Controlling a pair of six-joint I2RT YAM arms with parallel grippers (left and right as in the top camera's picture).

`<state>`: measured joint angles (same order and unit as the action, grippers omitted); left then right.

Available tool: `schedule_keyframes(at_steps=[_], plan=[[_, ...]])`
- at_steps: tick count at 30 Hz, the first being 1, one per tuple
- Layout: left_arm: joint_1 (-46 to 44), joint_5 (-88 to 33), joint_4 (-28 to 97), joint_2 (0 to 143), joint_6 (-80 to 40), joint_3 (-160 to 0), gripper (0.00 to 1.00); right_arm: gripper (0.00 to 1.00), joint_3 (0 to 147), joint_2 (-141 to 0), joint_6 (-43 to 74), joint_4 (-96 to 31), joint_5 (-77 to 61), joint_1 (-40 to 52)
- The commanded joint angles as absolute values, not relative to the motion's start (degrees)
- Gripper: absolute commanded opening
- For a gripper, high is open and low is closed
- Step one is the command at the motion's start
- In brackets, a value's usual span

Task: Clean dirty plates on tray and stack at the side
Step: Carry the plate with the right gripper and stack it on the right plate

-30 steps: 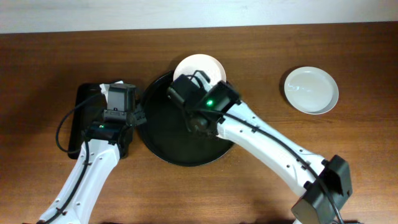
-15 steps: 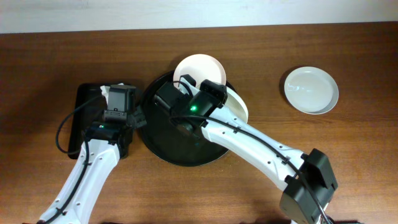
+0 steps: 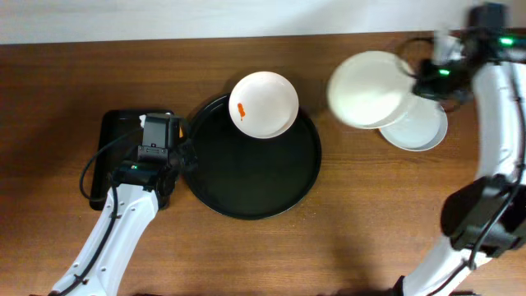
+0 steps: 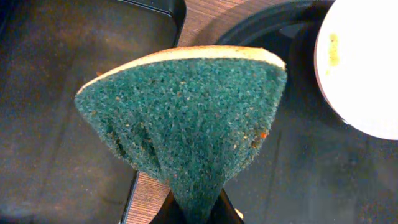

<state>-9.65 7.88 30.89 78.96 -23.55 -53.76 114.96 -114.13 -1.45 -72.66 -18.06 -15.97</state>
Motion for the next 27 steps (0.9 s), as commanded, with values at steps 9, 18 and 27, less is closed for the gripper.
schedule_keyframes(at_steps=[9,18,27], plan=[[-9.34,7.29,31.48,77.82,-21.50,-53.60,0.00,0.04,114.17,-131.90,-1.13,-68.62,-18.90,-26.76],[-9.34,7.29,31.81,77.82,-21.30,-53.60,0.00,0.04,114.17,-131.90,3.51,-67.96,-9.80,-29.06],[-9.34,7.33,31.79,77.82,-21.32,-53.60,0.00,0.44,114.21,-131.85,3.55,-68.82,-9.67,-29.32]])
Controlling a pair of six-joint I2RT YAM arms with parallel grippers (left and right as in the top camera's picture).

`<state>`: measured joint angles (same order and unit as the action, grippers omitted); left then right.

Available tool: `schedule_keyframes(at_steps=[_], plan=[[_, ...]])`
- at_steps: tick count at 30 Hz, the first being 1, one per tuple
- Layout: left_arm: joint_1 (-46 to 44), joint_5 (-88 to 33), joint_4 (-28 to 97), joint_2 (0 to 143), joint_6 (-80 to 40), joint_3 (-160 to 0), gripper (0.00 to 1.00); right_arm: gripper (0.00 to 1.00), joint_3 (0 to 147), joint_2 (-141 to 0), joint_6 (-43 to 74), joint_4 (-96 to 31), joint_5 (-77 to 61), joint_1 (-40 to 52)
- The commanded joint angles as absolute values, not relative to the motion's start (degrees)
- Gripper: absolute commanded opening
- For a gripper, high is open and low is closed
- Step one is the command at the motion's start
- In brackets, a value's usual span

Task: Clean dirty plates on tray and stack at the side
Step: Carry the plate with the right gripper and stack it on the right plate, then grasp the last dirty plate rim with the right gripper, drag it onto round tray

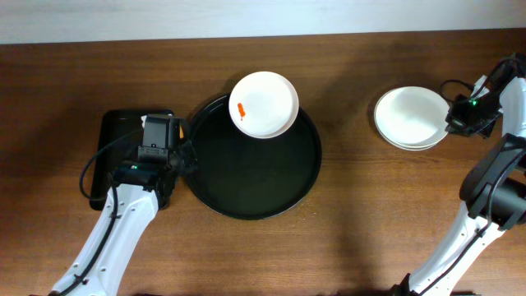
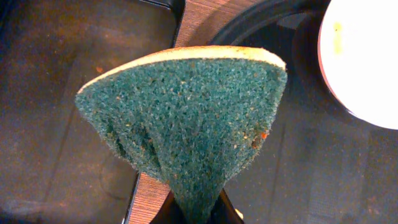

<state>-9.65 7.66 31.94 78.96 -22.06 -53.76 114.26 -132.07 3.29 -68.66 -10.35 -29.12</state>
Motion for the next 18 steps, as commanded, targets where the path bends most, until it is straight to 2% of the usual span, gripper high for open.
schedule_keyframes(at_steps=[1,3,7,9,12,18], plan=[[-9.28,7.68,31.77,77.82,-21.28,-53.60,0.00,0.60,115.33,-131.50,4.27,-69.95,-10.09,-29.32],[-9.30,7.92,31.79,77.82,-21.08,-53.60,0.00,0.68,120.16,-130.96,4.99,-73.87,-10.04,-28.95],[-7.99,7.94,31.81,77.82,-19.09,-53.60,0.00,0.70,134.96,-130.13,4.62,-85.62,-10.04,-24.93],[-2.81,7.62,32.25,77.82,-16.91,-53.60,0.00,0.70,141.58,-130.08,2.22,-90.89,-10.37,-18.90],[5.28,6.90,31.27,78.87,-10.87,-53.60,0.00,0.71,142.67,-130.41,0.25,-91.74,-11.11,-7.11],[9.93,10.28,27.88,89.47,-10.11,-53.60,0.00,0.73,142.34,-130.67,0.27,-89.54,-11.73,10.85]])
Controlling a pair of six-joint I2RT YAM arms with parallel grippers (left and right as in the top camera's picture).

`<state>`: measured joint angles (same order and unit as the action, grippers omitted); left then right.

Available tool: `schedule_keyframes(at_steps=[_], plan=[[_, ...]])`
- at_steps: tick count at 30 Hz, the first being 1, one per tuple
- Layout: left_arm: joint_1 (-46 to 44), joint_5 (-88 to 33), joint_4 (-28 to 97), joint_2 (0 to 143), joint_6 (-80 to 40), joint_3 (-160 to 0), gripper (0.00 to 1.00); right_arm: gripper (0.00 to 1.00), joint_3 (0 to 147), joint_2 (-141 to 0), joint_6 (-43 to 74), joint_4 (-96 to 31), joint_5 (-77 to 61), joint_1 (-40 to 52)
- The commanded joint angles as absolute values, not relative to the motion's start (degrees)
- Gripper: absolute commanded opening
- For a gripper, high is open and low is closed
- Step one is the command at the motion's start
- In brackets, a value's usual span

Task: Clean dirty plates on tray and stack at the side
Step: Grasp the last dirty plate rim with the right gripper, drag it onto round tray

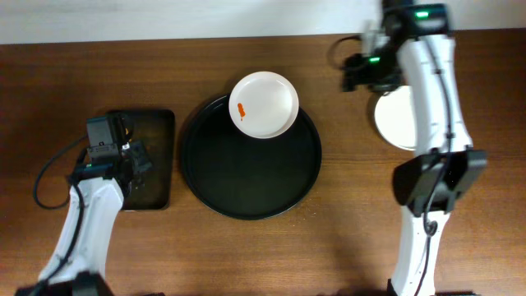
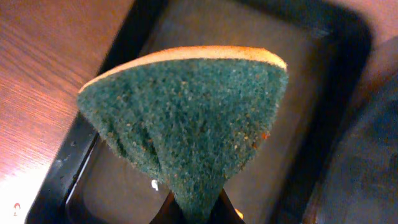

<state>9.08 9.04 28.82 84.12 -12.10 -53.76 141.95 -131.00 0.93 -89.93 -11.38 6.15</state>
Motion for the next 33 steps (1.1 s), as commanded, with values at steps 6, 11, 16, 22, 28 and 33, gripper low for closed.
schedule_keyframes(at_steps=[6,11,16,22,28,33], plan=[[9.93,10.07,28.97,91.85,-7.16,-55.35,0.98,0.77,142.34,-130.67,0.93,-88.12,-11.33,16.47],[9.93,8.34,27.88,91.94,-7.20,-55.46,0.97,0.82,141.08,-130.67,1.04,-84.73,-11.31,16.60],[9.93,8.34,27.49,91.94,-7.20,-54.98,0.97,0.85,129.78,-130.67,4.56,-75.77,-10.66,16.56],[9.93,8.32,27.03,91.94,-7.20,-54.46,0.97,0.87,114.65,-130.67,0.16,-54.78,-11.33,17.02],[9.91,8.32,27.00,91.94,-7.22,-54.46,0.97,0.75,106.76,-130.67,-1.28,-38.39,-9.15,16.86],[9.91,8.32,26.89,91.94,-7.20,-54.46,0.97,0.74,100.71,-130.67,-1.28,-27.51,-8.08,16.86]])
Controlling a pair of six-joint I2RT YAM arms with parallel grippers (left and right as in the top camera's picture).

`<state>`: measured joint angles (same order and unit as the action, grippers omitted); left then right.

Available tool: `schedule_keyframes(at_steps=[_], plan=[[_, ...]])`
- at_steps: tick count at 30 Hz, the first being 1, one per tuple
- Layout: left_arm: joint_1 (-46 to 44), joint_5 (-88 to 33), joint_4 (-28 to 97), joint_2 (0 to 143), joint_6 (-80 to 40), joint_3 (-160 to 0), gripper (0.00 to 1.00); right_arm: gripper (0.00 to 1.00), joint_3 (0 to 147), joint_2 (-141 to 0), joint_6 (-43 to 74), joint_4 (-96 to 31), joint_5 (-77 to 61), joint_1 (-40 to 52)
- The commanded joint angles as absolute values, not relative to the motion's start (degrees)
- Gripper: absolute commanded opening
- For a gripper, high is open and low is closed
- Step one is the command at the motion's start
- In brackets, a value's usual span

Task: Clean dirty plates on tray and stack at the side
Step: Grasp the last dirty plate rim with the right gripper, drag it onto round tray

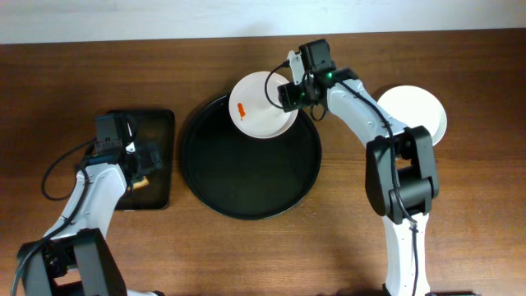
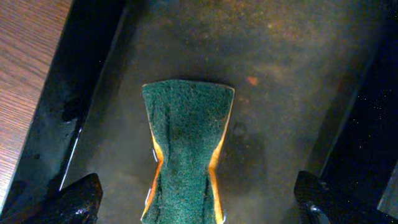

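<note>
A white plate (image 1: 263, 107) with an orange smear rests on the back rim of the round black tray (image 1: 251, 177). My right gripper (image 1: 288, 92) is at that plate's right edge; its jaws are too small to read. At the far right stands the stack of clean white plates (image 1: 417, 115). The green sponge (image 2: 186, 149) with orange edges lies pinched in the small black rectangular tray (image 2: 280, 74). My left gripper (image 2: 199, 202) stands open over it, fingers (image 2: 74, 199) far apart on either side.
The small rectangular tray (image 1: 156, 123) sits left of the round tray on the brown wooden table (image 1: 345, 214). My right arm reaches across the table's back between the stack and the dirty plate.
My left gripper has opened, and the sponge it held above the small tray now lies in it. My right gripper has moved from beside the clean stack to the dirty plate's right edge.
First my right gripper held a white plate over the stack at the right, while my left held the sponge at the round tray's left edge. Then the plate lay on the stack. The left moved over the small tray, where the sponge now lies released.
</note>
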<state>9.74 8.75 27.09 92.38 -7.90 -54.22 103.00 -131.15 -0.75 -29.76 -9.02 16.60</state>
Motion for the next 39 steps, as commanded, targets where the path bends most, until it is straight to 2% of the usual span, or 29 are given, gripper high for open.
schedule_keyframes(at_steps=[1,2,6,7,10,15,17,20,24,28,29,30,31,32,33,36,38,39], plan=[[9.91,8.32,26.89,91.94,-7.20,-54.46,0.97,0.66,99.33,-130.67,-1.26,-25.23,-8.08,16.86],[9.91,8.32,26.92,91.94,-7.20,-54.46,0.97,0.61,98.76,-130.67,-1.28,-24.23,-8.10,16.86],[9.91,8.32,26.81,91.94,-7.20,-54.46,0.97,0.08,98.48,-130.61,-1.30,-23.62,-8.10,16.84],[9.91,8.34,26.81,91.94,-7.20,-54.46,0.97,0.04,98.48,-130.47,-1.32,-23.79,-8.10,16.80],[9.91,8.32,27.27,91.94,-7.20,-54.46,0.97,0.04,99.88,-127.76,-3.25,-25.76,-7.97,16.47],[9.93,6.20,28.18,91.94,-7.20,-54.46,0.93,0.04,103.20,-117.56,-4.23,-40.75,-6.79,16.56],[9.93,6.24,29.32,91.98,-7.20,-54.39,0.96,0.04,103.20,-113.16,-3.73,-49.60,-6.85,16.91],[9.91,6.09,28.21,92.09,-7.38,-54.35,0.99,0.04,103.15,-112.25,-0.97,-56.40,-7.46,18.63],[9.91,4.89,25.28,97.67,-8.08,-54.35,0.99,0.04,102.30,-112.55,2.26,-61.39,-6.96,22.94],[9.93,4.89,22.57,105.78,-8.08,-54.35,0.92,0.04,102.17,-112.79,5.02,-62.26,-6.81,24.91],[9.93,4.69,21.87,106.67,-8.05,-54.35,0.81,0.04,102.17,-112.86,4.99,-62.28,-6.79,25.08],[9.93,3.90,21.47,107.02,-8.05,-54.37,0.44,0.04,102.15,-112.88,4.99,-62.43,-6.76,25.06],[9.93,3.84,21.82,106.41,-8.03,-54.83,0.16,0.04,102.17,-112.88,4.99,-62.46,-6.79,25.06],[9.93,3.84,22.68,105.30,-8.03,-55.40,0.02,0.04,102.17,-112.88,4.99,-62.43,-6.76,25.06],[9.91,3.86,23.57,103.94,-8.03,-55.90,0.00,0.04,102.17,-112.88,4.99,-62.41,-6.76,25.06],[9.91,3.79,26.24,95.29,-8.08,-56.58,0.03,0.04,102.17,-112.88,4.97,-62.37,-6.76,25.06],[9.93,3.81,26.17,94.15,-8.05,-56.58,0.60,0.04,102.17,-112.88,4.97,-62.41,-6.76,25.06],[9.91,3.81,26.17,94.63,-8.05,-56.40,0.77,0.04,102.17,-112.88,4.97,-62.52,-6.76,25.06]])
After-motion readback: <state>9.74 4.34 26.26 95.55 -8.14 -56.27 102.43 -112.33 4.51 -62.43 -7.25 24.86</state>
